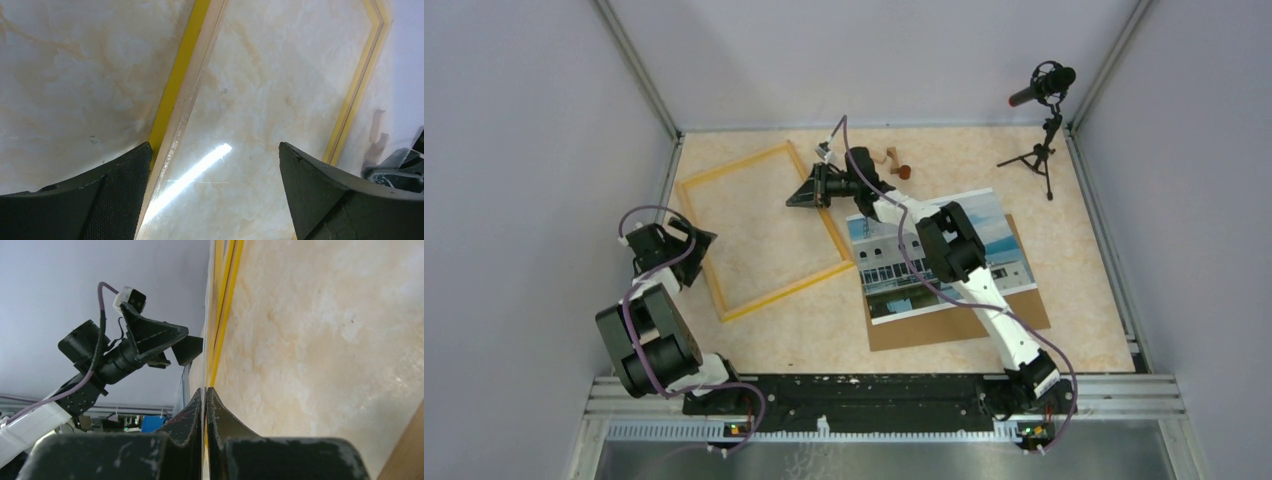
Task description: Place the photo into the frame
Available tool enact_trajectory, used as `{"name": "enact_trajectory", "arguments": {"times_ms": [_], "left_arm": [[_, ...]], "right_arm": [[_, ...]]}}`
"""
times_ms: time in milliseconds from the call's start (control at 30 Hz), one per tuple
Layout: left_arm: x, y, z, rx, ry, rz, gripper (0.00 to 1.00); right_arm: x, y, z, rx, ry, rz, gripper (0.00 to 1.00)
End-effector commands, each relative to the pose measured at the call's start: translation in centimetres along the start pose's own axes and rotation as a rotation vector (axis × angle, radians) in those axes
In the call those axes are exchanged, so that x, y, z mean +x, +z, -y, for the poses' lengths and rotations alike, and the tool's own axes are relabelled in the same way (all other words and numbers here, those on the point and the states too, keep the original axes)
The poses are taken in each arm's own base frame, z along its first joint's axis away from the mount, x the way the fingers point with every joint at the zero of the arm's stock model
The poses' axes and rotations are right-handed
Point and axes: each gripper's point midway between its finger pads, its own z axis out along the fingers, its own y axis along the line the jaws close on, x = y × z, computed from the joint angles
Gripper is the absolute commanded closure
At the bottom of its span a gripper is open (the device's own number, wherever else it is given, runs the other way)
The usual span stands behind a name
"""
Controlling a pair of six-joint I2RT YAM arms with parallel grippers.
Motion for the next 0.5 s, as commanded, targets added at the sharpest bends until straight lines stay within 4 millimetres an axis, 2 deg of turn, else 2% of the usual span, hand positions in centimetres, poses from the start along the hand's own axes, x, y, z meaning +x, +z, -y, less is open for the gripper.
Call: {"name": "enact_trajectory", "arguments": {"times_ms": [0,267,467], "left_arm": [[-1.8,-0.5,2.2,0.078,0.015,0.05,0.01],[-1.8,-0.4,2.1,0.075,0.014,0.045,0.01],[-1.9,-0.4,2.1,0.07,0.016,0.047,0.01]], "right_arm": [[-2.1,0.1,-1.9,-0.013,-0.101,0.031,1.0],[-2.3,-0.2,-0.4,0.046,-0.078,0.045,1.0],[-2.3,-0.3,-0.3,0.055,-0.083,0.038,1.0]]}}
